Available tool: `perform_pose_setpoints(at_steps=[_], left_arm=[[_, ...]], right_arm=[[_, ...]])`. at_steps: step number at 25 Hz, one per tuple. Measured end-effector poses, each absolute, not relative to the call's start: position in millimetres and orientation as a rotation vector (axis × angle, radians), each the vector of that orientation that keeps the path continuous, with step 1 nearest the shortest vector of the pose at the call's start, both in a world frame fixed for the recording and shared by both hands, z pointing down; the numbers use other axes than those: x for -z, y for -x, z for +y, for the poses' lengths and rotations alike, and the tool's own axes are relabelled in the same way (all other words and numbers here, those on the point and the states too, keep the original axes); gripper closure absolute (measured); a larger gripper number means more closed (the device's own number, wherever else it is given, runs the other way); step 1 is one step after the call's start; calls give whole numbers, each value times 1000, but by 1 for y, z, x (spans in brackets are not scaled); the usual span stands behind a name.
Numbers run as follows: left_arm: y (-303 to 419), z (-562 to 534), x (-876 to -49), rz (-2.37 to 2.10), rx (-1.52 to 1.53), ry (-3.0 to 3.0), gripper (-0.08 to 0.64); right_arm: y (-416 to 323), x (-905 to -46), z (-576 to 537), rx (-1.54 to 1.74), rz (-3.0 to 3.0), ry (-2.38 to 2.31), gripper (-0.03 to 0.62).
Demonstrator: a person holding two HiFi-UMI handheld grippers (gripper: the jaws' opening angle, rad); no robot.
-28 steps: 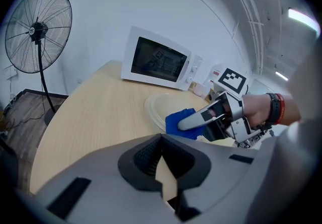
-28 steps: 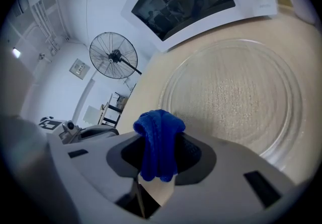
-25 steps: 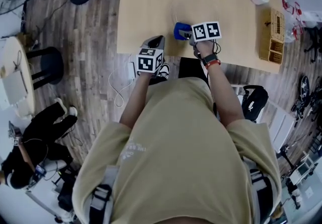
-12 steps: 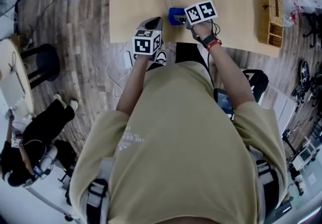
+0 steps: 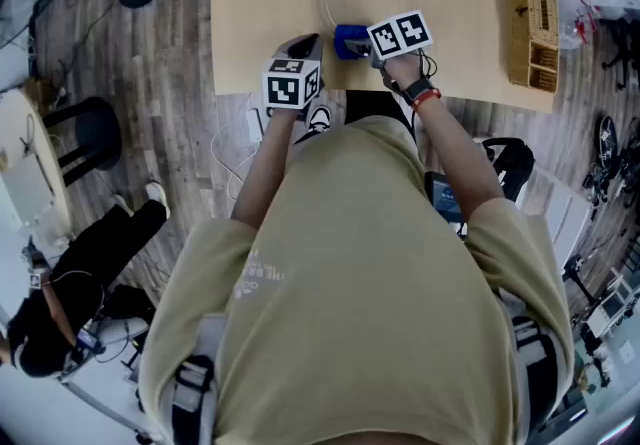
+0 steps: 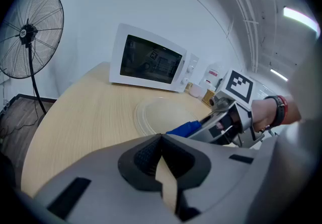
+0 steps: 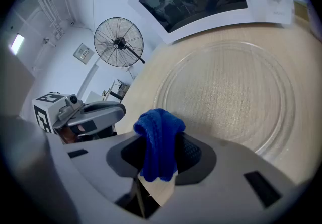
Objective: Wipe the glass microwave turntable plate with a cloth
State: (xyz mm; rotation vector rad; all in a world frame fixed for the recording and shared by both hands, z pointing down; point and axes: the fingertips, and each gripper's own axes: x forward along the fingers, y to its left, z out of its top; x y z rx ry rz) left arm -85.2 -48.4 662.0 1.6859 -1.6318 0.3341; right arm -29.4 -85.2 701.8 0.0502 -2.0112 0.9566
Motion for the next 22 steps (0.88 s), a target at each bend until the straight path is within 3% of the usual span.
perform_pose_setpoints(at_steps=[22], left_arm=[[57, -90, -661, -1547, -352, -1783, 541]], right_arm=[[-25, -701, -110, -947, -1995, -137, 449]])
